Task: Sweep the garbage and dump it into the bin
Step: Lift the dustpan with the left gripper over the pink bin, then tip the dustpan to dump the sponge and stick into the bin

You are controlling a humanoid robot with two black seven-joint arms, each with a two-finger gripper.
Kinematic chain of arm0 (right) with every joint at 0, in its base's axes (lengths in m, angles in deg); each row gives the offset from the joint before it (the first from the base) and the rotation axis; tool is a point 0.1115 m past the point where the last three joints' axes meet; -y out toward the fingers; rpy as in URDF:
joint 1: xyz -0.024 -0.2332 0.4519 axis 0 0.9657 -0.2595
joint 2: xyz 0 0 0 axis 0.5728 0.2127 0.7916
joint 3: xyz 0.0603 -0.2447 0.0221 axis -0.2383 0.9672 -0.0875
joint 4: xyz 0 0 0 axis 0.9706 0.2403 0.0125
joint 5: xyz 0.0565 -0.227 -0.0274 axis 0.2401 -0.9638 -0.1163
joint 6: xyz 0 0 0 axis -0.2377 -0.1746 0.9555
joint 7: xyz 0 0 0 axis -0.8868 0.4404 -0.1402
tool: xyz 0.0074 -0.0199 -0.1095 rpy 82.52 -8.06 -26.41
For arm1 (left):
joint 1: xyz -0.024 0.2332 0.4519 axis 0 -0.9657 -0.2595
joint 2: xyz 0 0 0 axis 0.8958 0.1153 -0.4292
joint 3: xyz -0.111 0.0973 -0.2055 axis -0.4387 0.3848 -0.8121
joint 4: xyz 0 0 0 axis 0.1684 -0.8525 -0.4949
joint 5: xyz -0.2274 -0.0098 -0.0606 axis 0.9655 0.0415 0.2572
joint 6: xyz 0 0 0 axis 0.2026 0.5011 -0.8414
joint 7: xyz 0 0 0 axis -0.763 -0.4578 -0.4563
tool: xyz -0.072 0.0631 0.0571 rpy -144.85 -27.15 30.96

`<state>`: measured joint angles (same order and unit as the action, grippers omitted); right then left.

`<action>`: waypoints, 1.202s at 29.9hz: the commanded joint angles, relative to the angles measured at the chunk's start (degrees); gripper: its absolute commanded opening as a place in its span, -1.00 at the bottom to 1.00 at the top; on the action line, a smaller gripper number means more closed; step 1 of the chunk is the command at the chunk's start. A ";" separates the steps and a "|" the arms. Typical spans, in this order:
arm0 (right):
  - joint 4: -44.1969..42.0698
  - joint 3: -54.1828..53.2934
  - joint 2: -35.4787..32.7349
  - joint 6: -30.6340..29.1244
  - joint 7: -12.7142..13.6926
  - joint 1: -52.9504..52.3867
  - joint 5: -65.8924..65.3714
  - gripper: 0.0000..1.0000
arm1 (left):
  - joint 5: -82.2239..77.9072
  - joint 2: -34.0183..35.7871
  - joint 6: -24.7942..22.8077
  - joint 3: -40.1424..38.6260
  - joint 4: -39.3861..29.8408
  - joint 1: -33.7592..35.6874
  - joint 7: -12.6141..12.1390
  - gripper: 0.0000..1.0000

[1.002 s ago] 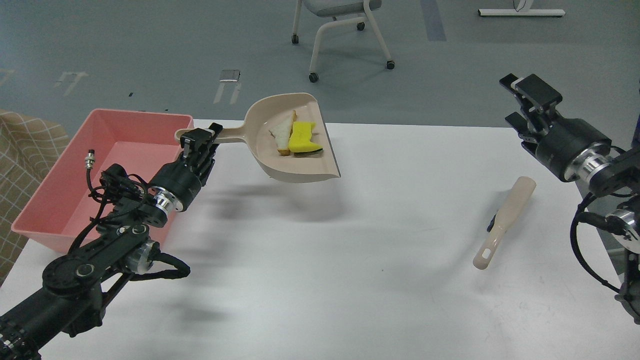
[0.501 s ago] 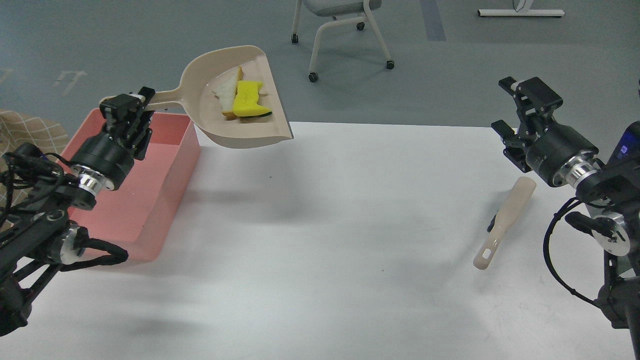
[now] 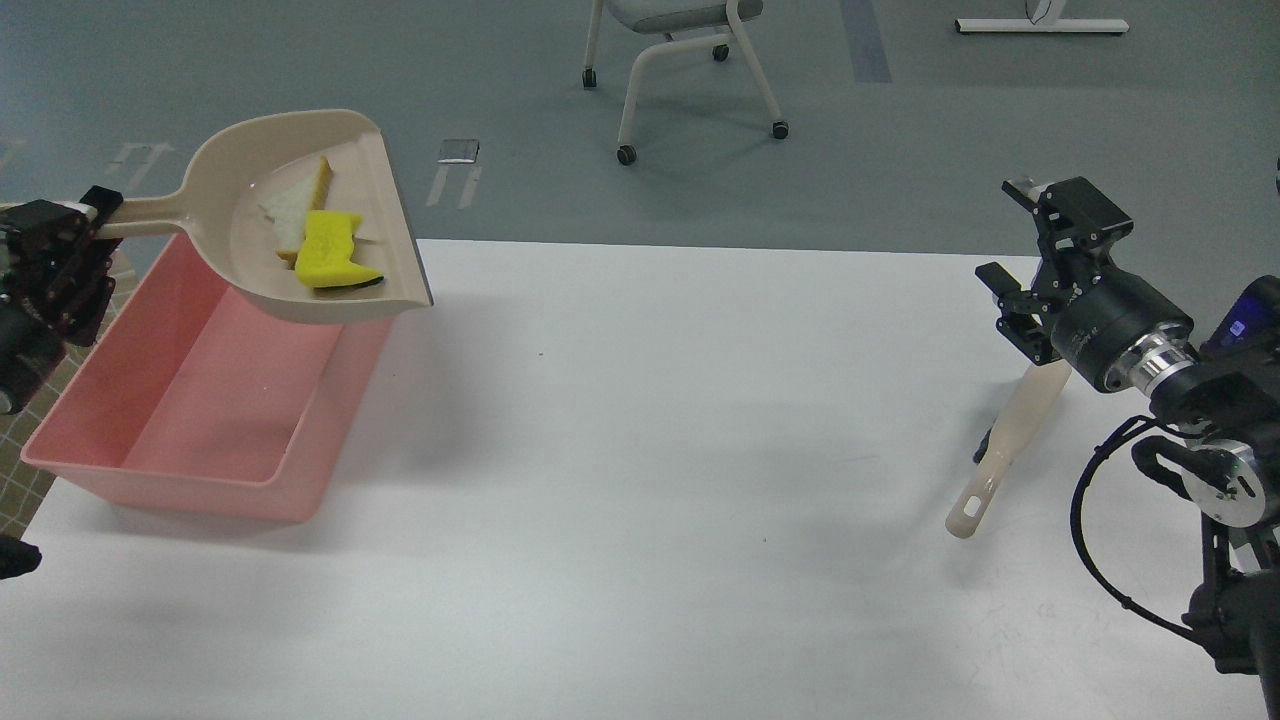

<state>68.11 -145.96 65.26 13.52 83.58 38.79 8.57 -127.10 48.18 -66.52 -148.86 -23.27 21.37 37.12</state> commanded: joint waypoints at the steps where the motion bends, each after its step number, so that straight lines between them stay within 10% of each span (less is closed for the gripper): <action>1: -0.09 -0.08 -0.06 0.08 0.09 0.36 0.40 0.92 | -0.23 1.18 -1.32 -0.39 3.58 0.09 0.04 -0.79; 16: 0.26 -2.27 0.37 1.31 0.01 2.29 4.26 0.92 | -6.54 14.10 -10.45 -0.30 9.56 2.03 0.65 -0.79; 19: 0.61 -2.45 0.46 1.31 0.01 2.29 4.70 0.91 | -13.21 14.46 -10.55 -0.39 9.56 2.37 3.72 -0.80; 36: 0.79 -3.16 0.73 1.23 -0.26 2.47 7.52 0.91 | -29.50 22.63 -10.46 -0.30 8.33 7.90 3.91 -0.79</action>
<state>68.90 -148.94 65.97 14.78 83.32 41.24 16.08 -156.48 69.42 -76.47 -149.25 -14.26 27.16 41.34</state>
